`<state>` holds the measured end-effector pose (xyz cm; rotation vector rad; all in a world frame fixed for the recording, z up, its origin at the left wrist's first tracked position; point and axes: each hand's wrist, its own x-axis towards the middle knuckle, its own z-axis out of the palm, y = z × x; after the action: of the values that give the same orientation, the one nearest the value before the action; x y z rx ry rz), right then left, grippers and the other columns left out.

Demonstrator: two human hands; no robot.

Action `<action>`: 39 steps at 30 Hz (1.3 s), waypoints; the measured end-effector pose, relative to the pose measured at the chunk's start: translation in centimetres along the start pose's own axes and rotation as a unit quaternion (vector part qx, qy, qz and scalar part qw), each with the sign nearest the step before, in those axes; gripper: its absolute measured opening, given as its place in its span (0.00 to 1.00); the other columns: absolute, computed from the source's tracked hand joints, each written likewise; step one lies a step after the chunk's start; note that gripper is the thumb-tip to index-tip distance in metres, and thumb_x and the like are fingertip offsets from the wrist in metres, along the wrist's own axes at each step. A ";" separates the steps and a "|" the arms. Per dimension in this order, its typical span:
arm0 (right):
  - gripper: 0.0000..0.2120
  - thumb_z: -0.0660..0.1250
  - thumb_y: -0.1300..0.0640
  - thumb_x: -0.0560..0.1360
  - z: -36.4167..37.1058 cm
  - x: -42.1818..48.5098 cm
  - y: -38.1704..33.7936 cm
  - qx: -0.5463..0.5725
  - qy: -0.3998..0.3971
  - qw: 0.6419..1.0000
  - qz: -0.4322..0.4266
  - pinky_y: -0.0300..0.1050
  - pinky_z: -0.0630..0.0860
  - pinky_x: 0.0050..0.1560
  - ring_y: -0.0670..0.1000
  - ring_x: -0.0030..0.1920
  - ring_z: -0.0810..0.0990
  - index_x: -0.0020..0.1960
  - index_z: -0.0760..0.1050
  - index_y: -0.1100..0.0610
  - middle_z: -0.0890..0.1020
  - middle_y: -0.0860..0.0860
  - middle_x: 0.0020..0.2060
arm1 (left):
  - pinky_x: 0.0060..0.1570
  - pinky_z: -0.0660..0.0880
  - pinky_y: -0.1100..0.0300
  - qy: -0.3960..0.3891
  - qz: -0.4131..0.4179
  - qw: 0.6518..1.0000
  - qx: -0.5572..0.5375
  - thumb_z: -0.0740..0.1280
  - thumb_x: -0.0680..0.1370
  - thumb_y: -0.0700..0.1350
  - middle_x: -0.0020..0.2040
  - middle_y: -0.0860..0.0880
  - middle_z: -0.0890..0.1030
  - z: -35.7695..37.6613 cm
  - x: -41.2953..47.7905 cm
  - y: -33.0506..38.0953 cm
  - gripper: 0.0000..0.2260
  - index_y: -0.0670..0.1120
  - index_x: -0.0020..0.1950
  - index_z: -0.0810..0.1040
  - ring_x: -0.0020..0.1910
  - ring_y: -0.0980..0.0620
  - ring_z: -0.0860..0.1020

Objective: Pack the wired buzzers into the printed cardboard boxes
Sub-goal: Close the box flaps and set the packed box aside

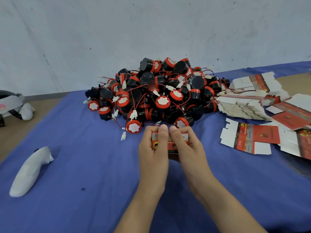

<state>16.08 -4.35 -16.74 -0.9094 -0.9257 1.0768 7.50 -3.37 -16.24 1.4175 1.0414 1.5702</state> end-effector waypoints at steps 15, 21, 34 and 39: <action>0.05 0.65 0.54 0.80 -0.4 -0.5 0.5 -0.081 0.054 0.994 -0.051 0.40 0.81 0.46 0.42 0.51 0.83 0.53 0.74 0.44 0.81 0.42 0.54 | 0.44 0.79 0.67 -0.067 -0.095 0.992 -0.045 0.64 0.82 0.51 0.50 0.56 0.84 -0.2 -0.2 -0.6 0.07 0.58 0.59 0.77 0.48 0.61 0.83; 0.27 0.60 0.41 0.71 -0.5 -0.4 0.7 -0.202 -0.037 0.974 -0.096 0.29 0.75 0.52 0.39 0.61 0.75 0.70 0.63 0.32 0.71 0.37 0.64 | 0.55 0.80 0.51 -0.066 -0.189 0.970 -0.135 0.68 0.79 0.51 0.57 0.47 0.85 -1.3 0.5 -0.7 0.15 0.54 0.66 0.76 0.55 0.48 0.84; 0.04 0.62 0.58 0.83 -0.7 0.4 1.0 -0.080 -0.039 0.996 -0.009 0.25 0.73 0.36 0.25 0.42 0.77 0.54 0.75 0.53 0.76 0.20 0.39 | 0.50 0.82 0.53 -0.045 -0.090 0.994 -0.037 0.65 0.82 0.50 0.47 0.57 0.83 -1.9 0.5 -1.4 0.04 0.58 0.50 0.78 0.47 0.55 0.83; 0.04 0.63 0.55 0.83 -0.6 0.4 1.0 -0.090 -0.020 0.996 -0.007 0.29 0.75 0.36 0.31 0.41 0.80 0.52 0.76 0.51 0.79 0.24 0.40 | 0.48 0.83 0.56 -0.048 -0.100 0.993 -0.038 0.65 0.83 0.50 0.47 0.55 0.83 -1.8 0.6 -1.6 0.04 0.57 0.50 0.79 0.46 0.55 0.83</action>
<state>16.47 -3.80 -17.81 -1.0312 -1.0730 1.0138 5.66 -2.39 -17.55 1.2835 1.0222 1.3697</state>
